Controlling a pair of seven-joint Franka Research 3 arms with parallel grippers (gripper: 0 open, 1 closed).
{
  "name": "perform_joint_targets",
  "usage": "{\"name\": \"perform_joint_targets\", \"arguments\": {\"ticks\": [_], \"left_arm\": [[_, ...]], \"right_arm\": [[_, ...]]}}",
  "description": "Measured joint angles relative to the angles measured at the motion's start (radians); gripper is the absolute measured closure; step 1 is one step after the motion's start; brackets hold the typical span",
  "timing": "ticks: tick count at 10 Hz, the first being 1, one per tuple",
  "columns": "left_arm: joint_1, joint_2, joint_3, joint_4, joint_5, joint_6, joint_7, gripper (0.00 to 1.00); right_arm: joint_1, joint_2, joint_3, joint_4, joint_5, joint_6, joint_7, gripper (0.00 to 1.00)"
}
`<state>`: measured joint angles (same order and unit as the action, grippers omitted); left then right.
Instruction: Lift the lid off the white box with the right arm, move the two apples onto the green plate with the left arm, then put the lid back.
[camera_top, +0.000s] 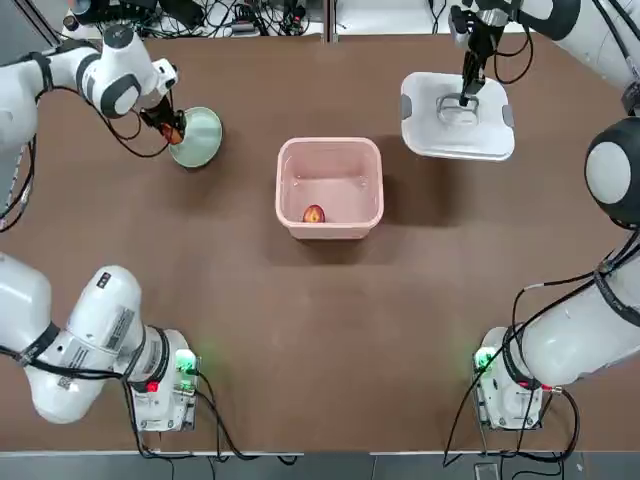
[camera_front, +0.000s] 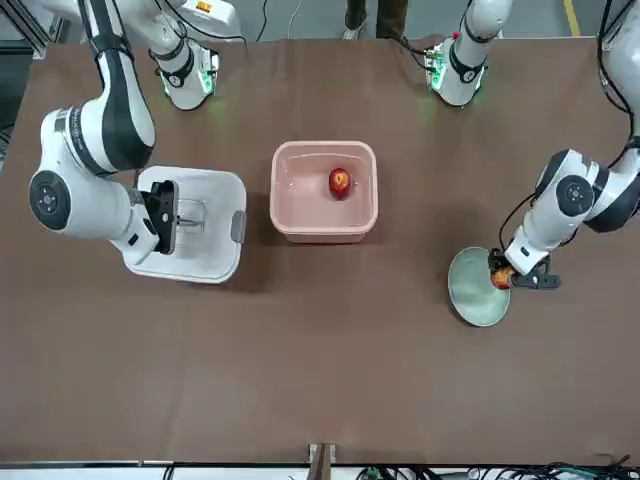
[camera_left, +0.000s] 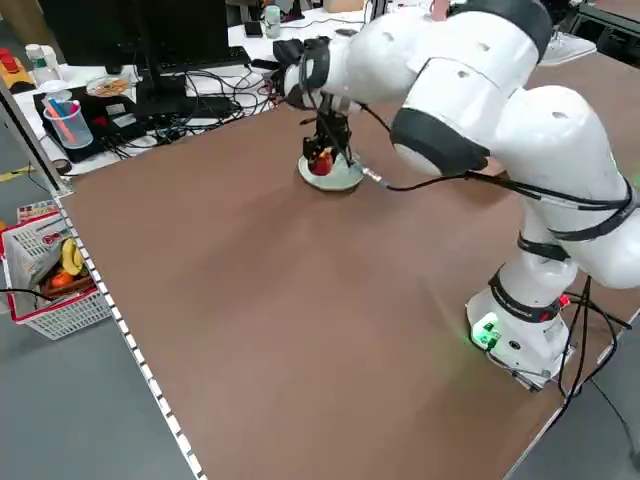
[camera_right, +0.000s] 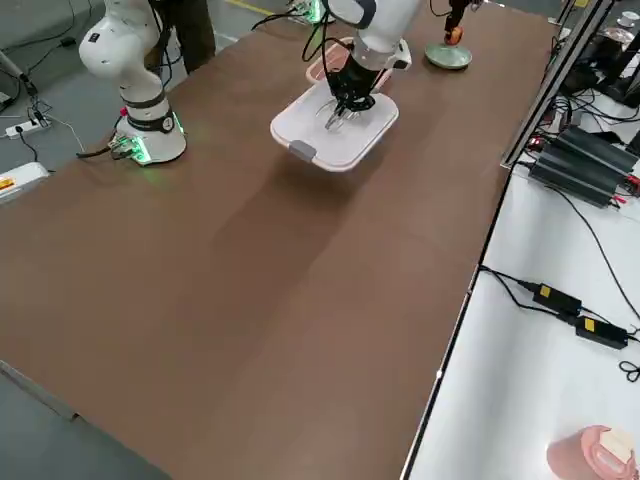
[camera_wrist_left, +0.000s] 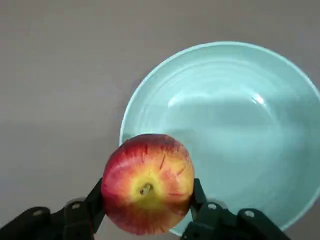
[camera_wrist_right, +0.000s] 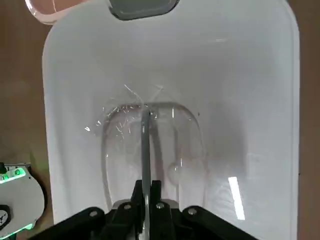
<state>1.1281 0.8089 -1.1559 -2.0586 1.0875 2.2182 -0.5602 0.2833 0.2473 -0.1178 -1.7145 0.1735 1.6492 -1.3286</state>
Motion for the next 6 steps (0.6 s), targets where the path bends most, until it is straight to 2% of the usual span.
{"name": "perform_joint_targets", "arguments": {"ticks": [2,4,6], "left_arm": [[-0.082,0.003,0.046,0.048,0.0,0.007,0.0,0.31],[-0.166,0.008,0.115,0.083,0.0,0.058,0.0,0.31],[-0.199,0.016,0.146,0.091,0.0,0.074,0.001,0.29]], "right_arm": [[-0.005,0.0,-0.001,0.0,0.0,-0.001,0.0,0.93],[-0.012,0.0,-0.001,0.0,0.0,-0.001,0.0,0.93],[-0.014,0.0,-0.001,0.0,0.0,-0.001,0.0,0.93]]}}
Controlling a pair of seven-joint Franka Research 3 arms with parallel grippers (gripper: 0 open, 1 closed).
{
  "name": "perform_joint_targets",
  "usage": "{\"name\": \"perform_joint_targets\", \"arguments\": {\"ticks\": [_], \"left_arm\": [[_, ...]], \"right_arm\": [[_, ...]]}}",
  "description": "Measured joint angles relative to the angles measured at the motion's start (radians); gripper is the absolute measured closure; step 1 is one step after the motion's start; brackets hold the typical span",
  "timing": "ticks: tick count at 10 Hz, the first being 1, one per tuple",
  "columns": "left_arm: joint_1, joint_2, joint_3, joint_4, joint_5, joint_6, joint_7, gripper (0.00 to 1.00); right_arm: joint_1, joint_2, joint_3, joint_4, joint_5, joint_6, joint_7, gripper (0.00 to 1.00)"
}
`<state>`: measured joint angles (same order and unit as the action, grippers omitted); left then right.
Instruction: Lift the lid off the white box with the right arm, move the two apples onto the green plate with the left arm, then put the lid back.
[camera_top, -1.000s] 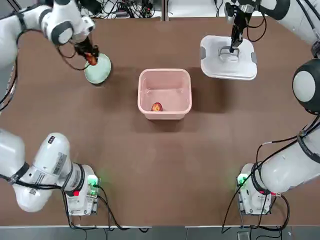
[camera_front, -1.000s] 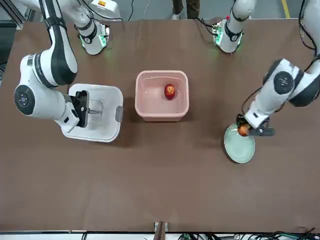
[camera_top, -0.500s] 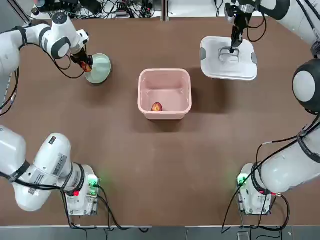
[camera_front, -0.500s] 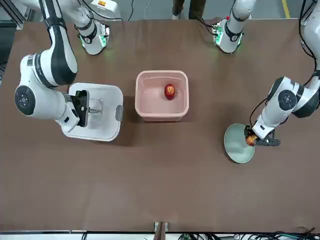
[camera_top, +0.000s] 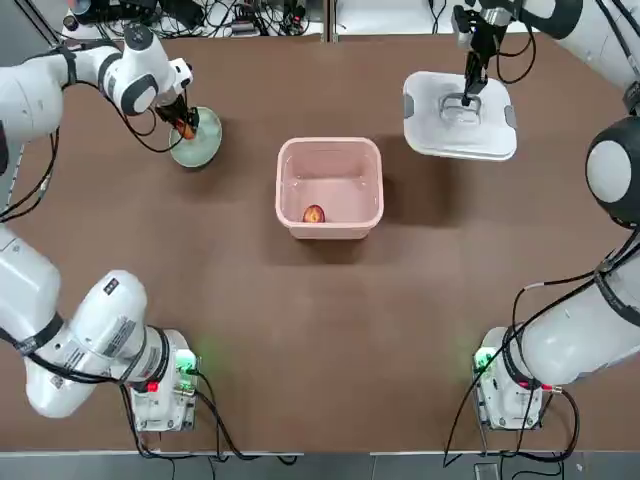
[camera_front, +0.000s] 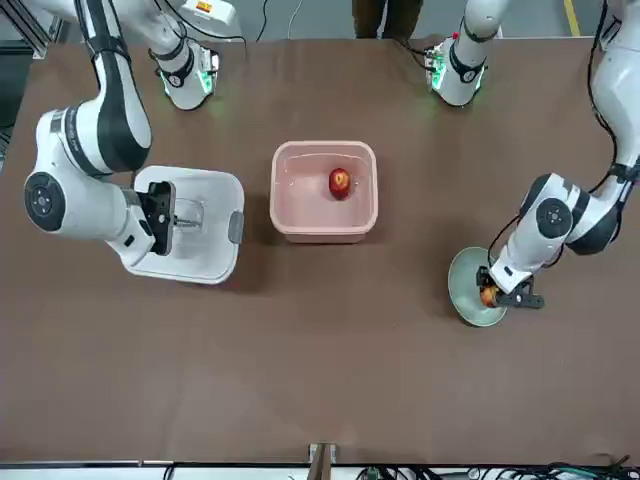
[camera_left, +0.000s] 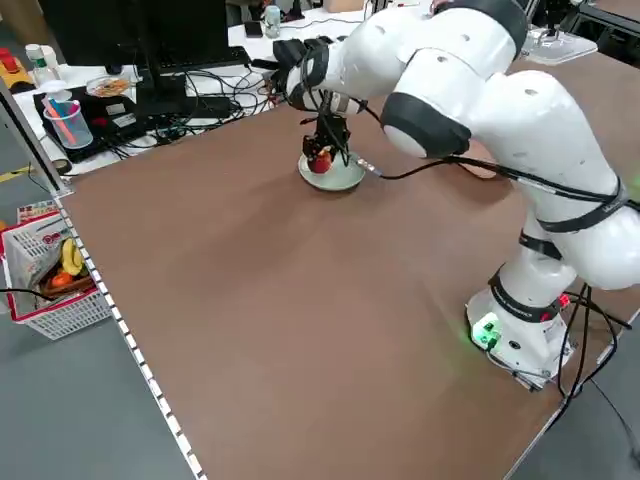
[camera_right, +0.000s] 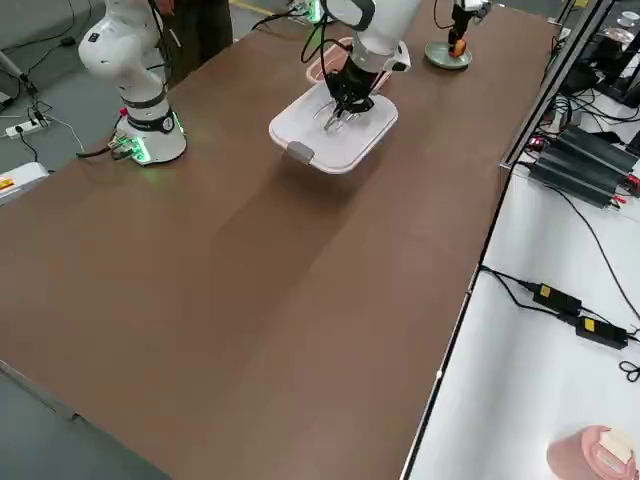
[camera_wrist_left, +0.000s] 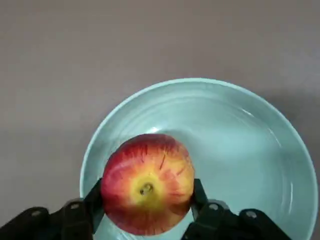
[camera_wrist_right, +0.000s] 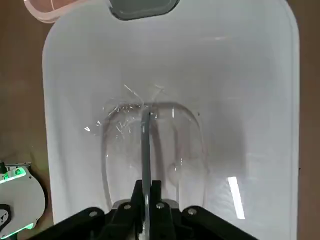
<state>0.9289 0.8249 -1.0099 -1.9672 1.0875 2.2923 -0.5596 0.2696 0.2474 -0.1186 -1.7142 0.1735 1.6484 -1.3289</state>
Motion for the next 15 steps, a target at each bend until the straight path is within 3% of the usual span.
{"name": "perform_joint_targets", "arguments": {"ticks": [2,3,4,6,9,11,15], "left_arm": [[0.006,-0.003,-0.007,0.005,0.001,0.0,0.002,0.03],[0.017,-0.014,-0.033,0.006,0.001,-0.017,0.002,0.01],[0.049,-0.028,-0.097,0.007,-0.005,-0.083,0.002,0.01],[0.147,-0.045,-0.314,0.006,-0.084,-0.278,-0.007,0.01],[0.143,-0.059,-0.541,-0.003,-0.198,-0.392,-0.166,0.01],[0.006,-0.063,-0.58,0.013,-0.247,-0.406,-0.35,0.01],[-0.356,-0.063,-0.555,0.05,-0.275,-0.458,-0.726,0.03]], "right_arm": [[-0.004,0.0,0.0,0.0,0.0,0.0,0.0,0.93],[-0.007,0.0,0.0,0.0,0.0,0.0,0.0,0.93],[-0.009,0.0,0.0,0.0,0.0,0.0,0.0,0.93],[-0.011,0.0,0.0,0.001,0.0,-0.001,-0.001,0.93],[-0.011,0.0,0.0,0.001,0.0,-0.001,-0.001,0.93],[-0.011,0.0,0.001,0.001,0.0,-0.001,-0.001,0.93],[-0.011,0.0,0.002,0.001,0.0,-0.001,-0.001,0.93]]}}
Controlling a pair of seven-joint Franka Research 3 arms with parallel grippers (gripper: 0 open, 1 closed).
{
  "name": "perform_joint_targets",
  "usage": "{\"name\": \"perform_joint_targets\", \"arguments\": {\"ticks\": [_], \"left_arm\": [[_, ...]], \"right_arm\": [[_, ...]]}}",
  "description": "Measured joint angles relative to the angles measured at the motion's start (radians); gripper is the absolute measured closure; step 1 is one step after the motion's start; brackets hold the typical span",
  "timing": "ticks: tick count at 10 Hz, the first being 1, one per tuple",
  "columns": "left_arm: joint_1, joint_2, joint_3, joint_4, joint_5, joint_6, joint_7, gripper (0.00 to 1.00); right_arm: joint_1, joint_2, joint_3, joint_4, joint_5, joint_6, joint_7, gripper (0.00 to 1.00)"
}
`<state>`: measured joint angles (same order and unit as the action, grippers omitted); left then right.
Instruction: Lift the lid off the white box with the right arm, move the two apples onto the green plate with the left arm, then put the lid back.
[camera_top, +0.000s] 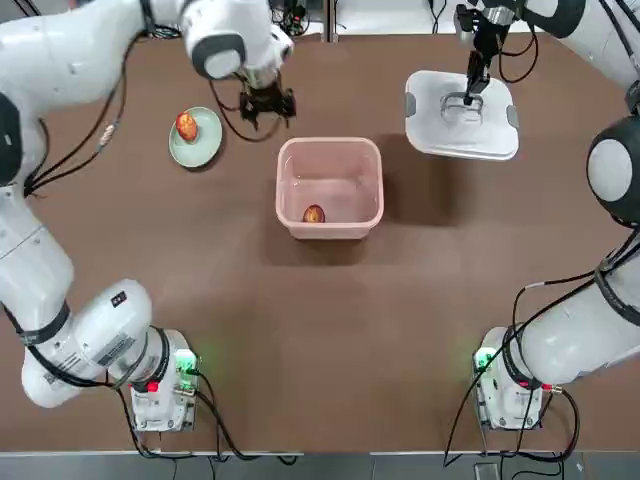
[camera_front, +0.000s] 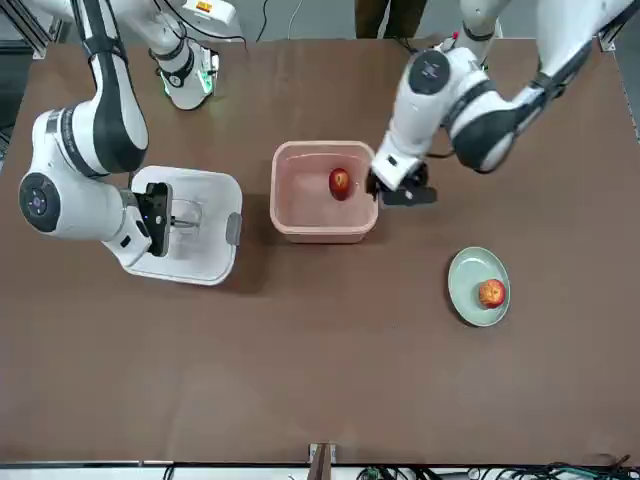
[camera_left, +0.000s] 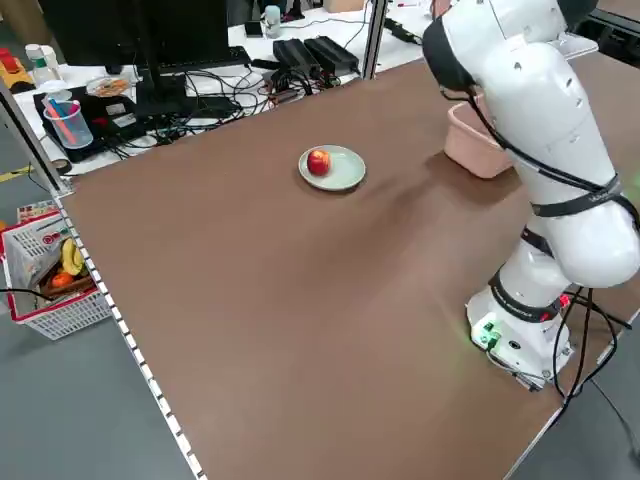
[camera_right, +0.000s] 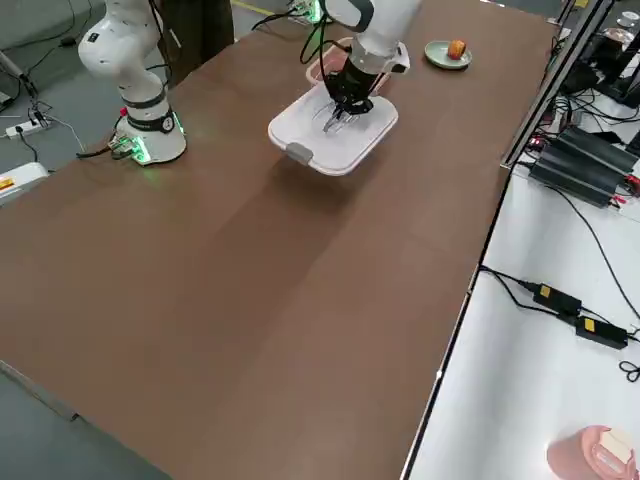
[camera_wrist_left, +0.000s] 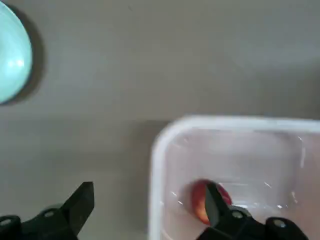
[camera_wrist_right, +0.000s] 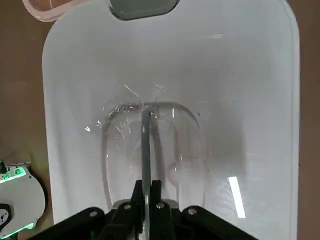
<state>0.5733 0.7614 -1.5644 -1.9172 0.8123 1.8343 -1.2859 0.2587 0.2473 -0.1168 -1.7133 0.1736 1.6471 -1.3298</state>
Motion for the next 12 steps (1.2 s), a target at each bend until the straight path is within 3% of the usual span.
{"name": "perform_joint_targets", "arguments": {"ticks": [4,9,12], "left_arm": [[-0.26,0.001,0.14,-0.034,0.008,0.094,-0.2,0.04],[-0.317,0.003,0.228,-0.169,0.095,0.251,-0.293,0.04],[-0.365,0.004,0.292,-0.144,0.116,0.27,-0.296,0.04]], "right_arm": [[0.0,0.0,0.001,0.0,0.0,0.0,0.0,0.93],[0.0,0.0,0.002,0.0,0.0,0.0,0.0,0.93],[0.0,0.0,0.002,0.0,0.0,0.0,0.0,0.93]]}}
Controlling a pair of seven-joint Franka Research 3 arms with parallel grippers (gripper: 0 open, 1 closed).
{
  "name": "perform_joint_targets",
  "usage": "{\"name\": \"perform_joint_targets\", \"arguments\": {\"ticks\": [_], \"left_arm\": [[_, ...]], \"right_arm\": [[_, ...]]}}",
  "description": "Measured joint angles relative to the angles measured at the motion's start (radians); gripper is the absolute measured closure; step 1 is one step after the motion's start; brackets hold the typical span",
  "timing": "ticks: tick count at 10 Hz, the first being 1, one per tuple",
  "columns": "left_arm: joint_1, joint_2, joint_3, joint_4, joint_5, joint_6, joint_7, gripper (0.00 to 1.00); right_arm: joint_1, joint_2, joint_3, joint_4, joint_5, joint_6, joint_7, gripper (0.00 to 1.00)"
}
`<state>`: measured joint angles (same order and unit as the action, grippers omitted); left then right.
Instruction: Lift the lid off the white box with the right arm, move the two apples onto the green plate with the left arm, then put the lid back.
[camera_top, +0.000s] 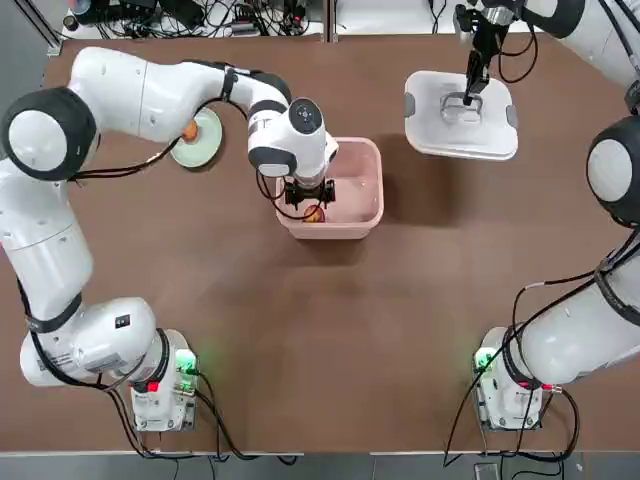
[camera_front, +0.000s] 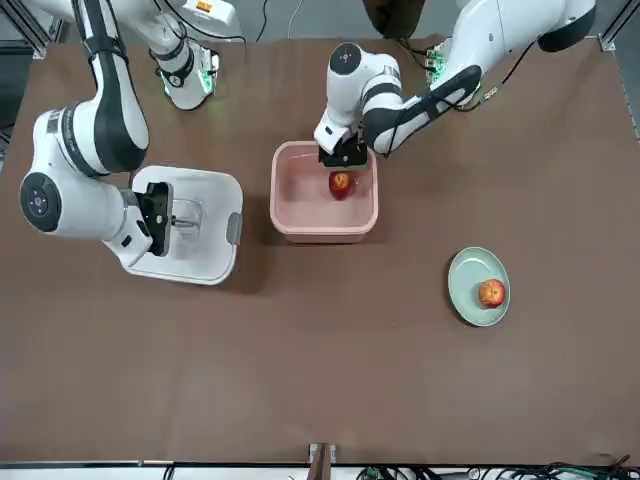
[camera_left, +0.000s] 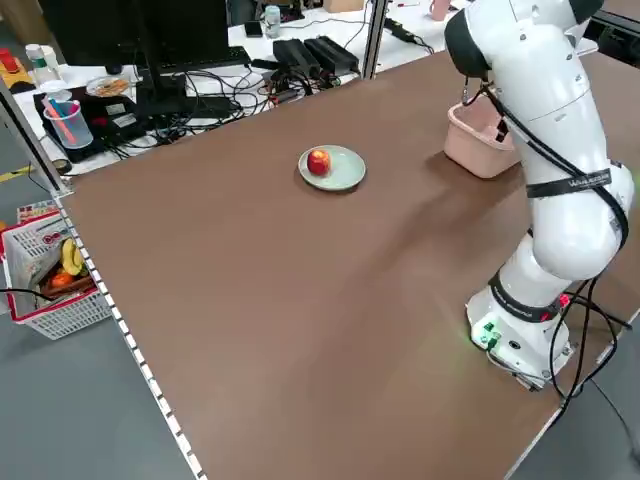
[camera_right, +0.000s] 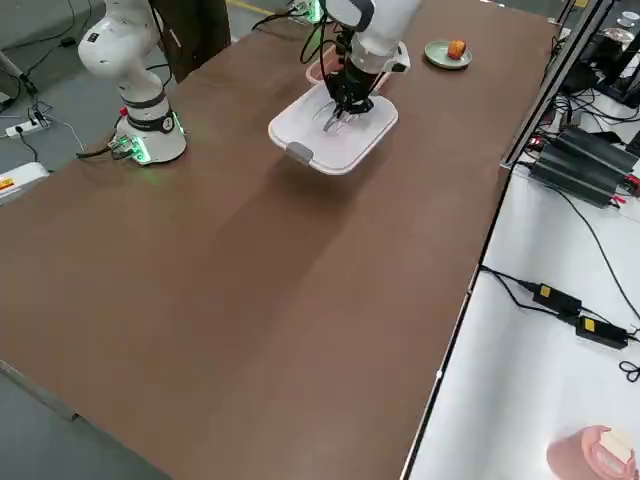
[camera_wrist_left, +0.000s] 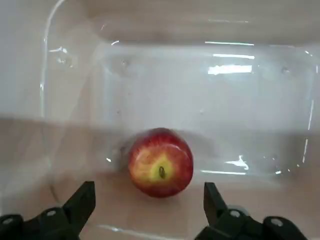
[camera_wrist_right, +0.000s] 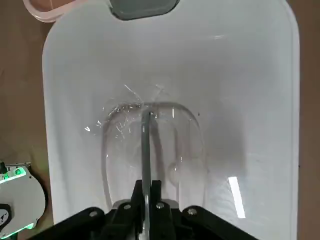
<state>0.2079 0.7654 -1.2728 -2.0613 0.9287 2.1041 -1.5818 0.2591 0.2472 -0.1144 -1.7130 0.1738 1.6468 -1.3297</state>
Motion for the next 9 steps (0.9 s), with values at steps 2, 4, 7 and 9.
{"name": "perform_joint_targets", "arguments": {"ticks": [2,4,7,9], "left_arm": [[-0.036,0.002,0.045,0.005,0.015,0.03,-0.002,0.04],[-0.044,0.002,0.073,0.007,0.049,0.06,-0.003,0.04],[-0.119,0.011,0.198,0.007,0.085,0.16,-0.003,0.04],[-0.157,0.02,0.237,0.012,0.087,0.182,-0.007,0.04]], "right_arm": [[0.0,0.0,0.0,0.0,0.0,0.0,0.0,0.93],[0.0,0.0,0.0,0.0,0.0,0.0,0.0,0.93],[0.0,0.0,0.001,0.0,0.0,-0.001,0.0,0.93],[0.0,0.0,0.003,0.0,0.0,-0.001,0.0,0.93]]}}
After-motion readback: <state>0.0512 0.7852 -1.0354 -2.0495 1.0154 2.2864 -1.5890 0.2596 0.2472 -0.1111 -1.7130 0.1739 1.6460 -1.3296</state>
